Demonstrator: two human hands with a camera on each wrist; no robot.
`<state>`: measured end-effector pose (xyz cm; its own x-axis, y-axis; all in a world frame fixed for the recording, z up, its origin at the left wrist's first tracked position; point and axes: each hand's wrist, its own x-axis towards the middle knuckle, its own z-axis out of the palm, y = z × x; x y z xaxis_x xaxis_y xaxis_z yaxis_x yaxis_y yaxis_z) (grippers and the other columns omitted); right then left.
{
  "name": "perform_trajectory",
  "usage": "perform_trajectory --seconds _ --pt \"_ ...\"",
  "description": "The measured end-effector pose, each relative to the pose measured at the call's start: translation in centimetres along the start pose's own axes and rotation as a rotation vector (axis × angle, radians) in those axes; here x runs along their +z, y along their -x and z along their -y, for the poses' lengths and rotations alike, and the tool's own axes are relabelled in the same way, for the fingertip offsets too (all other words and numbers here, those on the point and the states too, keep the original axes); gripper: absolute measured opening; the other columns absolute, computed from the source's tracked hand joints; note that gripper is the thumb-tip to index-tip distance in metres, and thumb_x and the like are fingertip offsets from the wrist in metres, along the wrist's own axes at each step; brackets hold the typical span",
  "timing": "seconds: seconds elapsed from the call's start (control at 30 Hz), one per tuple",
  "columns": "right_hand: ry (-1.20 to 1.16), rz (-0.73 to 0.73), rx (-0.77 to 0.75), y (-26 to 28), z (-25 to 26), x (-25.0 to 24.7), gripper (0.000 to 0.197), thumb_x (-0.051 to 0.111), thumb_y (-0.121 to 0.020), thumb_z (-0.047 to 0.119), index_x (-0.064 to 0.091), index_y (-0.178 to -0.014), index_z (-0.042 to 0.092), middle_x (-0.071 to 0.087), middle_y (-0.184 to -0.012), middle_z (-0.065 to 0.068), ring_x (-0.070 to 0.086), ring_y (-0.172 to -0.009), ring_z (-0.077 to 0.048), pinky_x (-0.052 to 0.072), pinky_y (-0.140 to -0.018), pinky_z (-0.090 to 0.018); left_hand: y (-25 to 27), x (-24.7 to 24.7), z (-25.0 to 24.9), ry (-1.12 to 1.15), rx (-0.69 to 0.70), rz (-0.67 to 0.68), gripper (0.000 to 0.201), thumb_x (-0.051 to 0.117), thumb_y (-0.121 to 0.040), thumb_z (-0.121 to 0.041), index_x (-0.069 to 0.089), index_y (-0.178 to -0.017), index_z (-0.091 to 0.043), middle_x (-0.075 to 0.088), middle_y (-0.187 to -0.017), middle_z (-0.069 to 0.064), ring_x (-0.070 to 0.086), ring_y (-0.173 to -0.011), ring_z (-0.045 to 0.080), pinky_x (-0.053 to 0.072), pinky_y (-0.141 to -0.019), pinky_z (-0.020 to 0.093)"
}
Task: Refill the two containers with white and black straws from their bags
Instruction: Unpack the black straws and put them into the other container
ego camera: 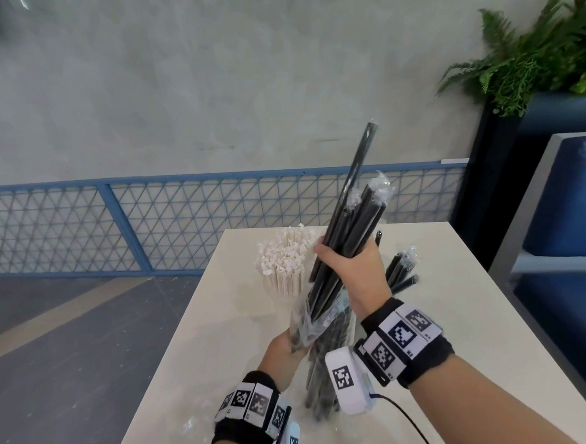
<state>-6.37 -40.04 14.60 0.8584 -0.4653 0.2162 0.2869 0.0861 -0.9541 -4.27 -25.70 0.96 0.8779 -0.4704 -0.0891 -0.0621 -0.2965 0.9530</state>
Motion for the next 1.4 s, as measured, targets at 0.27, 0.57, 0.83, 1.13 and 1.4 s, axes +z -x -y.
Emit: perform_trajectory --seconds 0.27,0.57,0.83,1.13,1.4 --pt "0.179 0.036 0.007 2.7 -3.2 0.6 0.041 0.076 -0.072 0.010 0.055 -0.107 0.012 0.065 -0.086 0.003 0.062 -0.075 0.003 0.050 -0.071 -0.013 -0.3 0.4 -0.1 0.084 -0.060 0.008 0.025 0.056 -0.088 0.000 0.063 -0.108 -0.012 0.068 -0.104 0.001 0.063 -0.099 0.015 0.050 -0.088 0.023" --pt "0.014 -0.045 -0.023 -1.4 0.2 -0.5 0.015 0.070 -0.075 0.006 0.062 -0.087 0.001 0.063 -0.077 -0.007 0.062 -0.080 -0.026 0.052 -0.084 -0.044 -0.6 0.0 0.3 0.027 -0.075 -0.069 0.019 0.048 -0.089 0.005 0.062 -0.102 0.007 0.065 -0.094 0.017 0.060 -0.088 0.027 0.048 -0.087 0.040" --pt "-0.093 -0.053 0.025 -2.1 1.2 -1.6 0.014 0.068 -0.079 0.002 0.062 -0.092 0.002 0.063 -0.078 -0.005 0.063 -0.081 -0.024 0.051 -0.088 -0.045 -0.5 0.6 0.1 0.178 -0.138 -0.133 0.019 0.051 -0.090 0.001 0.068 -0.095 -0.004 0.068 -0.089 0.013 0.058 -0.082 0.024 0.047 -0.078 0.032" --pt "-0.046 -0.045 -0.059 -2.2 1.3 -1.4 0.008 0.068 -0.076 0.004 0.063 -0.082 0.006 0.062 -0.078 -0.009 0.061 -0.077 -0.022 0.052 -0.076 -0.037 0.0 0.6 -0.9 0.184 -0.115 -0.122 0.018 0.051 -0.093 -0.006 0.068 -0.099 -0.004 0.071 -0.094 0.015 0.065 -0.081 0.017 0.051 -0.065 0.013" --pt "0.048 0.014 0.015 0.2 -1.7 -0.3 0.015 0.072 -0.077 0.011 0.060 -0.084 0.012 0.063 -0.076 0.000 0.061 -0.074 -0.014 0.050 -0.072 -0.029 0.7 1.2 -1.6 0.267 -0.067 -0.152 0.025 0.056 -0.082 0.002 0.071 -0.097 -0.010 0.073 -0.098 0.009 0.066 -0.094 0.029 0.050 -0.086 0.039"
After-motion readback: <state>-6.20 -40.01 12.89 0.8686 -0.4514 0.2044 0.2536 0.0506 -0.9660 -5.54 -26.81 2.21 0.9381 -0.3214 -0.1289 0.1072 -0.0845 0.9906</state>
